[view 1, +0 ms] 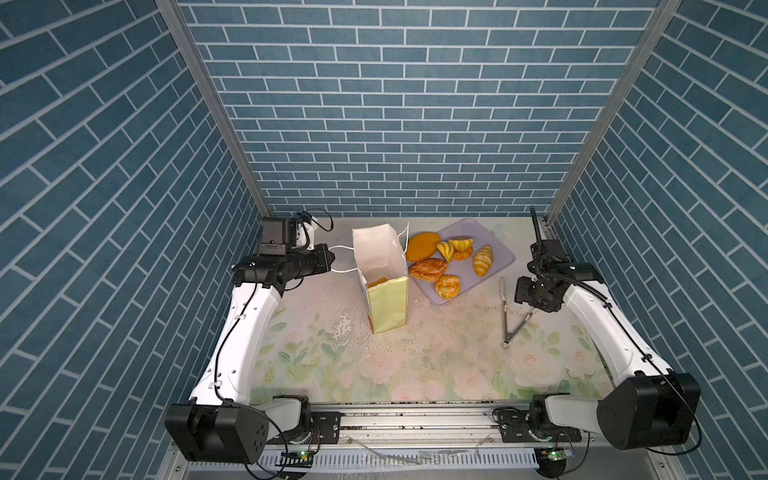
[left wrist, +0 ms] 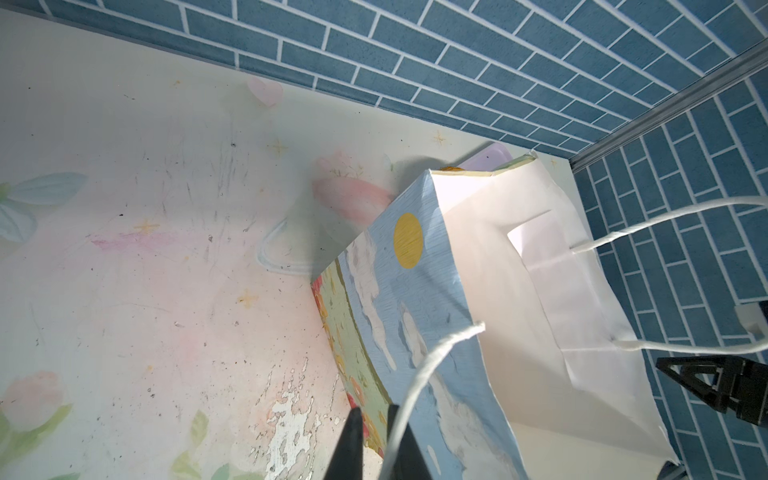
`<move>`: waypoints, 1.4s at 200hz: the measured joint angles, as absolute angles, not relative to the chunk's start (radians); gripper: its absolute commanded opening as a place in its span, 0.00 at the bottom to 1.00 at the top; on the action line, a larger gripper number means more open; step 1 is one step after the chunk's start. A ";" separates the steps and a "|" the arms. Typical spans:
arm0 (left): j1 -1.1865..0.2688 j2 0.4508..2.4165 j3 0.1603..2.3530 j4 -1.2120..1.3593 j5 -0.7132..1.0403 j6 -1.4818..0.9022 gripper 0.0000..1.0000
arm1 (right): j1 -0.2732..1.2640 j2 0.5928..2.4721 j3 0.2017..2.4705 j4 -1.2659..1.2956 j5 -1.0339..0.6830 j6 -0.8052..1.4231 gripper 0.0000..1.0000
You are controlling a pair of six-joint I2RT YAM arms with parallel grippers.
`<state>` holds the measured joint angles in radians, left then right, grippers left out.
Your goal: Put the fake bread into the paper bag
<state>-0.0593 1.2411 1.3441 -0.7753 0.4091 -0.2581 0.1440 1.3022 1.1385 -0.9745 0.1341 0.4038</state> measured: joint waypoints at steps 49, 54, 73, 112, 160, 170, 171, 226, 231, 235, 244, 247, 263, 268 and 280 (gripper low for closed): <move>-0.059 1.223 1.344 -0.776 0.406 -0.259 0.16 | 0.149 1.338 0.899 -0.899 0.073 0.487 0.78; -0.059 1.223 1.344 -0.776 0.405 -0.259 0.16 | 0.150 1.349 0.880 -0.885 0.065 0.495 0.79; -0.059 1.223 1.343 -0.776 0.405 -0.258 0.16 | 0.155 1.385 0.847 -0.830 0.043 0.506 0.80; -0.059 1.223 1.343 -0.777 0.404 -0.258 0.16 | 0.162 1.464 0.842 -0.717 0.024 0.528 0.80; -0.059 1.225 1.343 -0.777 0.401 -0.258 0.16 | 0.164 1.558 0.842 -0.656 0.033 0.554 0.77; -0.059 1.229 1.343 -0.777 0.401 -0.258 0.16 | 0.163 1.563 0.842 -0.648 0.034 0.562 0.77; -0.059 1.229 1.343 -0.777 0.401 -0.258 0.16 | 0.164 1.563 0.842 -0.647 0.035 0.564 0.77; -0.059 1.252 1.343 -0.777 0.401 -0.258 0.15 | 0.164 1.564 0.840 -0.627 0.041 0.606 0.75; -0.059 1.253 1.343 -0.777 0.401 -0.258 0.15 | 0.164 1.564 0.840 -0.625 0.041 0.607 0.74; -0.059 1.254 1.343 -0.777 0.401 -0.258 0.15 | 0.164 1.564 0.840 -0.624 0.041 0.607 0.74; -0.059 1.256 1.343 -0.777 0.401 -0.258 0.15 | 0.164 1.565 0.840 -0.621 0.041 0.608 0.72; -0.059 1.256 1.343 -0.777 0.402 -0.258 0.15 | 0.164 1.566 0.840 -0.620 0.041 0.608 0.71; -0.059 1.257 1.343 -0.777 0.401 -0.258 0.15 | 0.163 1.569 0.841 -0.614 0.041 0.614 0.66; -0.059 1.257 1.343 -0.777 0.402 -0.258 0.15 | 0.163 1.570 0.842 -0.614 0.041 0.614 0.64; -0.059 1.257 1.343 -0.777 0.401 -0.258 0.15 | 0.163 1.574 0.847 -0.613 0.042 0.619 0.61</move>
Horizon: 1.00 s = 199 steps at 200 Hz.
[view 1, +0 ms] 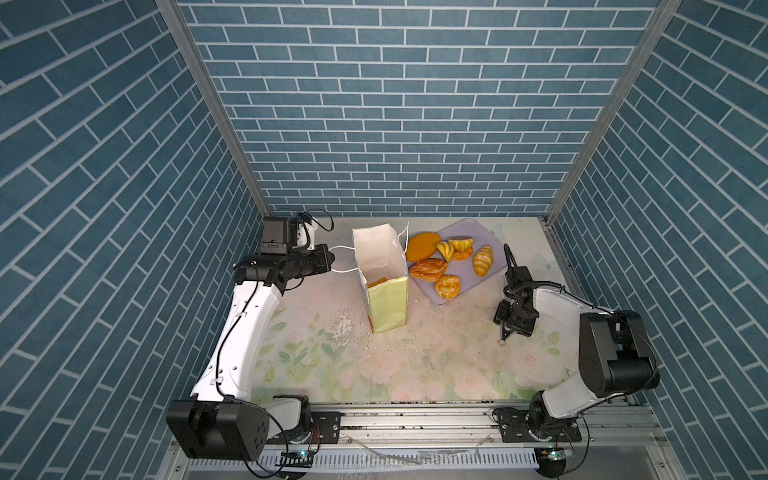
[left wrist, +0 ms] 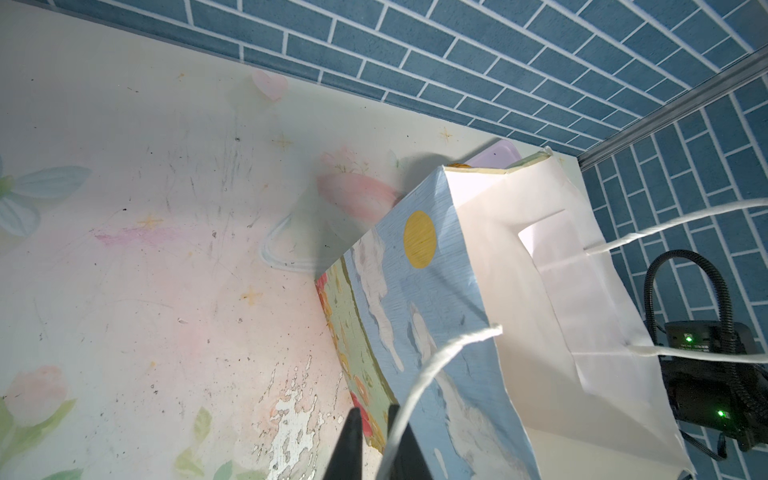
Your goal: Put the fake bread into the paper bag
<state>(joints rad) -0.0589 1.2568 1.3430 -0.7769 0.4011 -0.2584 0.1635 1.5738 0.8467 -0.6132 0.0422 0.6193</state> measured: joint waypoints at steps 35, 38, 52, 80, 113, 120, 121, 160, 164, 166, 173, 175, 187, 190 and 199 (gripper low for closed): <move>-0.059 1.257 1.343 -0.777 0.401 -0.258 0.15 | 0.163 1.578 0.853 -0.614 0.050 0.621 0.54; -0.059 1.257 1.343 -0.777 0.401 -0.258 0.15 | 0.163 1.578 0.853 -0.614 0.050 0.621 0.54; -0.059 1.257 1.343 -0.777 0.401 -0.258 0.15 | 0.163 1.576 0.855 -0.619 0.057 0.619 0.52; -0.059 1.257 1.343 -0.777 0.401 -0.258 0.15 | 0.163 1.541 0.868 -0.678 0.091 0.587 0.48; -0.059 1.255 1.343 -0.777 0.401 -0.259 0.15 | 0.163 1.468 0.945 -0.752 0.125 0.538 0.47; -0.059 1.254 1.343 -0.777 0.401 -0.259 0.15 | 0.161 1.457 0.958 -0.759 0.130 0.525 0.47; -0.059 1.253 1.343 -0.777 0.401 -0.259 0.15 | 0.161 1.456 0.959 -0.760 0.130 0.524 0.47; -0.059 1.237 1.342 -0.776 0.401 -0.259 0.15 | 0.154 1.446 1.003 -0.830 0.129 0.443 0.44; -0.059 1.235 1.341 -0.776 0.401 -0.259 0.15 | 0.153 1.446 1.008 -0.838 0.130 0.436 0.43; -0.059 1.234 1.341 -0.776 0.401 -0.259 0.15 | 0.152 1.446 1.011 -0.842 0.130 0.434 0.43; -0.059 1.232 1.340 -0.776 0.401 -0.259 0.15 | 0.151 1.445 1.022 -0.856 0.134 0.420 0.43; -0.059 1.232 1.340 -0.776 0.401 -0.259 0.15 | 0.150 1.445 1.025 -0.859 0.135 0.416 0.43; -0.059 1.232 1.340 -0.776 0.401 -0.259 0.15 | 0.147 1.443 1.042 -0.876 0.142 0.398 0.43; -0.059 1.232 1.340 -0.776 0.401 -0.259 0.15 | 0.146 1.441 1.048 -0.882 0.145 0.392 0.43; -0.059 1.232 1.340 -0.776 0.401 -0.259 0.15 | 0.146 1.438 1.064 -0.897 0.152 0.377 0.42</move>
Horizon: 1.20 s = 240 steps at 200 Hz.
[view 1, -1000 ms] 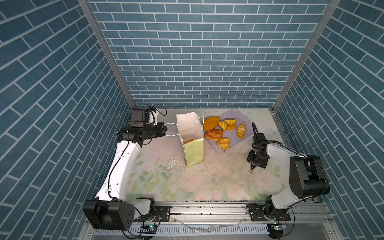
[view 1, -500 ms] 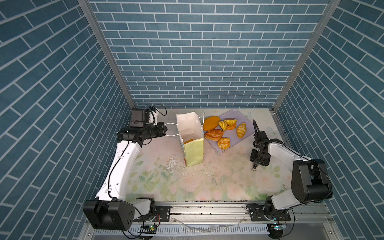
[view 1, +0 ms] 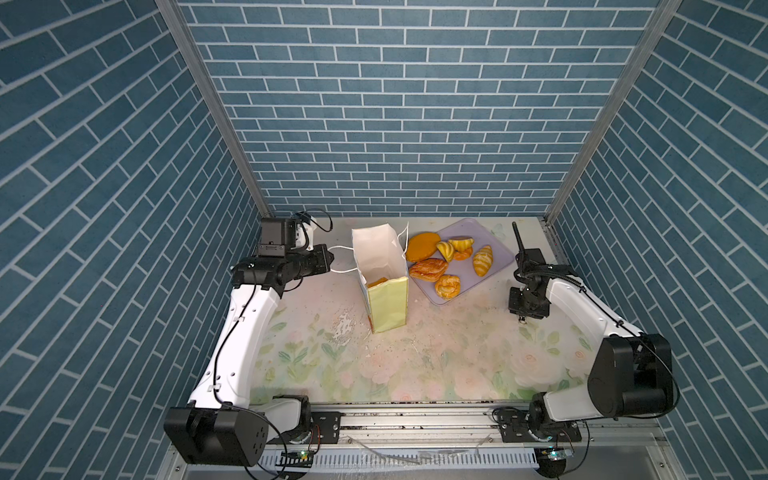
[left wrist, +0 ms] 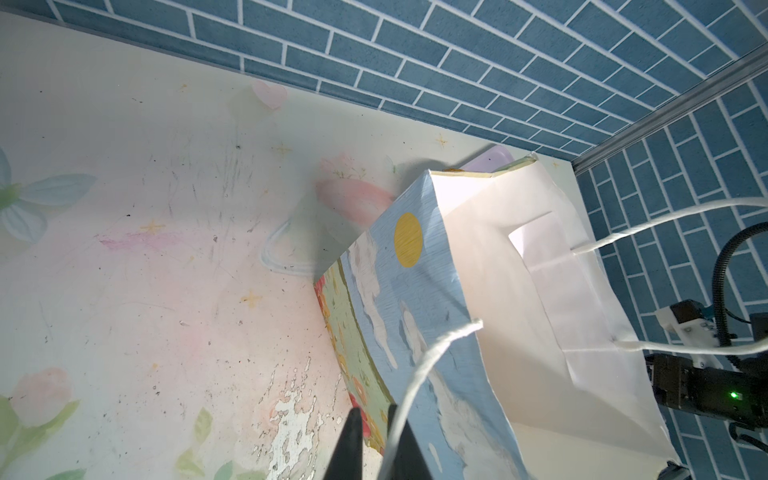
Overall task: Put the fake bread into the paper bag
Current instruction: 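Lift the tongs and move the right gripper over the striped croissant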
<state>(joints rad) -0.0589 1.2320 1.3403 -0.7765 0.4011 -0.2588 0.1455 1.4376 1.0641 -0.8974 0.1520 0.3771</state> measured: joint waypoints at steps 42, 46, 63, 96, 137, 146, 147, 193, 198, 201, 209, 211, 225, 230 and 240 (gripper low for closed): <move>-0.059 1.232 1.340 -0.776 0.401 -0.263 0.15 | 0.143 1.404 1.118 -0.933 0.190 0.311 0.41; -0.059 1.232 1.340 -0.776 0.401 -0.263 0.15 | 0.143 1.401 1.118 -0.934 0.194 0.305 0.41; -0.059 1.232 1.337 -0.775 0.400 -0.263 0.15 | 0.143 1.391 1.119 -0.950 0.205 0.283 0.41; -0.059 1.232 1.336 -0.773 0.399 -0.266 0.15 | 0.143 1.387 1.159 -0.995 0.214 0.253 0.41; -0.059 1.232 1.336 -0.773 0.398 -0.273 0.15 | 0.143 1.381 1.241 -1.036 0.213 0.234 0.40; -0.059 1.232 1.336 -0.773 0.397 -0.274 0.15 | 0.143 1.381 1.259 -1.048 0.212 0.231 0.40; -0.059 1.232 1.336 -0.773 0.397 -0.274 0.15 | 0.143 1.381 1.262 -1.050 0.211 0.230 0.40; -0.059 1.232 1.349 -0.783 0.397 -0.277 0.16 | 0.143 1.357 1.392 -1.125 0.172 0.227 0.38; -0.059 1.232 1.354 -0.786 0.397 -0.278 0.16 | 0.143 1.349 1.411 -1.132 0.157 0.226 0.38; -0.059 1.232 1.357 -0.787 0.397 -0.278 0.16 | 0.143 1.345 1.419 -1.135 0.149 0.227 0.38; -0.059 1.232 1.364 -0.789 0.397 -0.279 0.16 | 0.146 1.332 1.443 -1.144 0.122 0.226 0.38; -0.059 1.232 1.365 -0.790 0.397 -0.279 0.16 | 0.148 1.328 1.449 -1.146 0.115 0.226 0.38; -0.059 1.232 1.372 -0.792 0.397 -0.281 0.16 | 0.165 1.314 1.484 -1.160 0.085 0.226 0.39; -0.059 1.232 1.373 -0.792 0.397 -0.282 0.16 | 0.176 1.313 1.497 -1.166 0.077 0.227 0.39; -0.059 1.232 1.374 -0.793 0.397 -0.284 0.16 | 0.197 1.316 1.517 -1.177 0.067 0.227 0.39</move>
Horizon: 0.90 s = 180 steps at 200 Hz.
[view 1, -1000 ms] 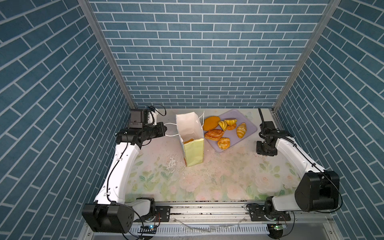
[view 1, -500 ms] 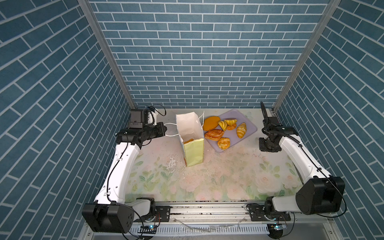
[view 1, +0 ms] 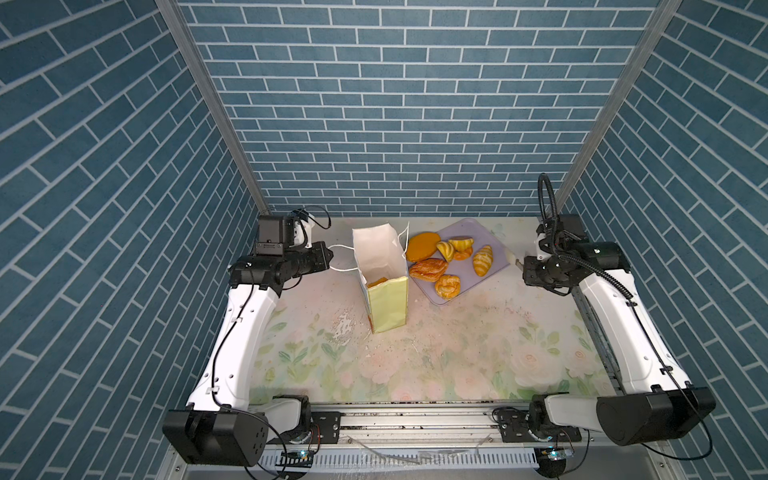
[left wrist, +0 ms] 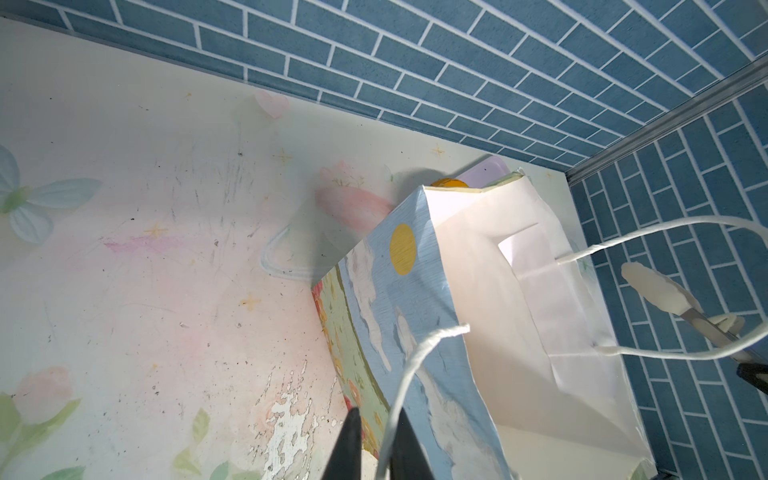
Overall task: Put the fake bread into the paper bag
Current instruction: 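Lift the tongs and move the right gripper over the striped croissant, then lower the open tongs around the striped croissant on the tray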
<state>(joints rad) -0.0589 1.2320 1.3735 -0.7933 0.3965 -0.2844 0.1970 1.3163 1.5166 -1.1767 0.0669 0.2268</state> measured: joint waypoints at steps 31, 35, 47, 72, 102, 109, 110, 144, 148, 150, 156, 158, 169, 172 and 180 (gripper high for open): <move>-0.059 1.232 1.376 -0.801 0.393 -0.295 0.17 | 0.228 1.385 1.567 -1.190 0.047 0.241 0.41; -0.059 1.232 1.376 -0.802 0.392 -0.296 0.17 | 0.228 1.395 1.570 -1.188 0.046 0.245 0.41; -0.059 1.231 1.376 -0.804 0.387 -0.300 0.17 | 0.229 1.434 1.572 -1.177 0.041 0.262 0.42; -0.059 1.229 1.376 -0.805 0.383 -0.304 0.18 | 0.231 1.519 1.574 -1.137 0.033 0.282 0.44; -0.059 1.228 1.376 -0.810 0.377 -0.307 0.19 | 0.232 1.629 1.601 -1.096 0.032 0.284 0.45; -0.059 1.228 1.376 -0.812 0.374 -0.307 0.19 | 0.233 1.652 1.611 -1.086 0.032 0.284 0.45; -0.059 1.227 1.376 -0.812 0.374 -0.307 0.19 | 0.233 1.655 1.612 -1.085 0.031 0.283 0.45; -0.059 1.226 1.388 -0.821 0.357 -0.306 0.19 | 0.234 1.747 1.673 -1.058 0.035 0.283 0.45; -0.059 1.225 1.388 -0.822 0.356 -0.306 0.19 | 0.234 1.755 1.680 -1.057 0.036 0.282 0.45; -0.059 1.225 1.388 -0.822 0.356 -0.306 0.19 | 0.234 1.761 1.684 -1.055 0.036 0.282 0.45; -0.059 1.225 1.388 -0.823 0.354 -0.306 0.19 | 0.234 1.778 1.698 -1.053 0.038 0.282 0.44; -0.059 1.225 1.388 -0.824 0.354 -0.306 0.19 | 0.234 1.782 1.701 -1.052 0.037 0.282 0.44; -0.059 1.225 1.389 -0.827 0.352 -0.306 0.19 | 0.234 1.811 1.723 -1.049 0.038 0.281 0.44; -0.059 1.225 1.389 -0.827 0.352 -0.306 0.20 | 0.234 1.820 1.728 -1.047 0.038 0.281 0.44; -0.059 1.225 1.391 -0.831 0.350 -0.306 0.20 | 0.234 1.840 1.740 -1.045 0.038 0.280 0.44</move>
<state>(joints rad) -0.0589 1.2247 1.3907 -0.8307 0.3504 -0.3058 0.2340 1.8397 1.7397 -1.0454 0.0376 0.2798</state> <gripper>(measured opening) 0.195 0.446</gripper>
